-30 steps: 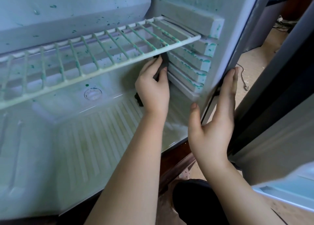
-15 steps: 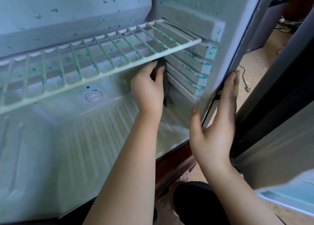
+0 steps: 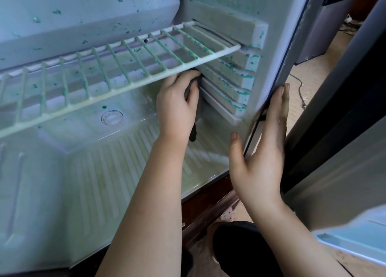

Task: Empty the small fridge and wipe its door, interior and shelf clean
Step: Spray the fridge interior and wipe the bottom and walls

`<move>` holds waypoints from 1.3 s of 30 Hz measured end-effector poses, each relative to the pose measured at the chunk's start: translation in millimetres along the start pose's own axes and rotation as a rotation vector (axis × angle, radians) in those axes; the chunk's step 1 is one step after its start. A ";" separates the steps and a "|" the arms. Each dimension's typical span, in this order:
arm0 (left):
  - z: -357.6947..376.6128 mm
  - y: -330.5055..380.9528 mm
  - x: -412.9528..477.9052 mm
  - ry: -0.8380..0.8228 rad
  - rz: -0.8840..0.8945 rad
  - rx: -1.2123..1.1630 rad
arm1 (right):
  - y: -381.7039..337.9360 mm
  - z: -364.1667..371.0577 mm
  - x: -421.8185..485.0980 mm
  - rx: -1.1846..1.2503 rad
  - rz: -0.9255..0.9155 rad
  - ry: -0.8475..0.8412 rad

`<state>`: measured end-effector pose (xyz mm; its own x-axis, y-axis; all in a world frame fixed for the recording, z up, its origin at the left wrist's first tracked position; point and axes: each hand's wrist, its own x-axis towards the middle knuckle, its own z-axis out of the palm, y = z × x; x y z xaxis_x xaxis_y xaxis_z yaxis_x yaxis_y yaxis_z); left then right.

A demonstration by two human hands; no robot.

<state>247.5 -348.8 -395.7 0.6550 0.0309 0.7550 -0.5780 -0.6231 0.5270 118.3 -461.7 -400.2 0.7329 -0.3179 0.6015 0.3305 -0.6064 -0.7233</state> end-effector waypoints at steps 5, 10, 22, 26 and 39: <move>8.1 13.7 -2.5 0.080 -0.172 -0.118 | 0.4 0.9 0.9 -0.003 0.000 0.018; 4.5 25.7 -14.0 0.087 -0.168 -0.140 | -1.5 1.5 0.3 0.015 0.018 0.025; -9.0 63.9 -41.4 -0.007 -0.173 -0.254 | -8.4 -2.7 -4.7 0.117 0.103 0.008; -13.2 66.3 -42.0 -0.052 -0.169 -0.260 | -10.6 -4.8 -6.9 0.160 0.124 0.013; -13.8 75.2 -44.1 -0.070 -0.258 -0.296 | -11.7 -7.3 -10.9 0.203 0.155 0.000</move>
<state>168.4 -386.2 -384.0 0.8229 0.0972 0.5599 -0.4984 -0.3496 0.7933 102.1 -456.5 -395.9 0.7840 -0.3954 0.4784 0.3273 -0.3916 -0.8600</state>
